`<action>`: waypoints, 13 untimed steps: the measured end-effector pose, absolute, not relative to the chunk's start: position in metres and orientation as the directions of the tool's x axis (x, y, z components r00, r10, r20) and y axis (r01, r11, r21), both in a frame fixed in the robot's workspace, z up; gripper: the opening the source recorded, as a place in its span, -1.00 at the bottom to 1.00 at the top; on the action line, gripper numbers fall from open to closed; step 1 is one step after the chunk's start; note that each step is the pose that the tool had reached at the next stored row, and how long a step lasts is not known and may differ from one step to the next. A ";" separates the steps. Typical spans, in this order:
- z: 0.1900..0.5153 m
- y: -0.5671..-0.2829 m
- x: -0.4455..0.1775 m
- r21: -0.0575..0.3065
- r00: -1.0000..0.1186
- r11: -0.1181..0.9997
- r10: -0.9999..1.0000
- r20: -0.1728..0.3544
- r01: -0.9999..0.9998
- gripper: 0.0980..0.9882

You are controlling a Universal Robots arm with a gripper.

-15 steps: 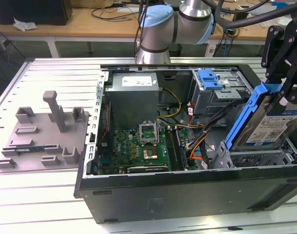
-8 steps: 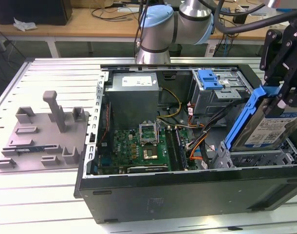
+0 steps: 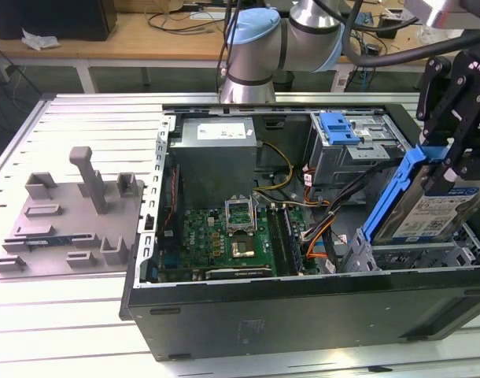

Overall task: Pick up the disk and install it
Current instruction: 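Insert the disk into the insertion slot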

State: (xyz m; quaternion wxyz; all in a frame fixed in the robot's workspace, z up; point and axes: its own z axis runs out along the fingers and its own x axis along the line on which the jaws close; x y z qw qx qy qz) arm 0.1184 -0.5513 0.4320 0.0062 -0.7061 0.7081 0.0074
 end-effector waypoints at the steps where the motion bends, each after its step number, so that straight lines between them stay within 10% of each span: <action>1: 0.431 -0.551 0.118 0.002 -0.003 0.003 -1.000 -0.019 -1.000 -0.39; 13: 0.418 -0.552 0.118 0.002 -0.003 0.003 -1.000 -0.019 -1.000 -0.39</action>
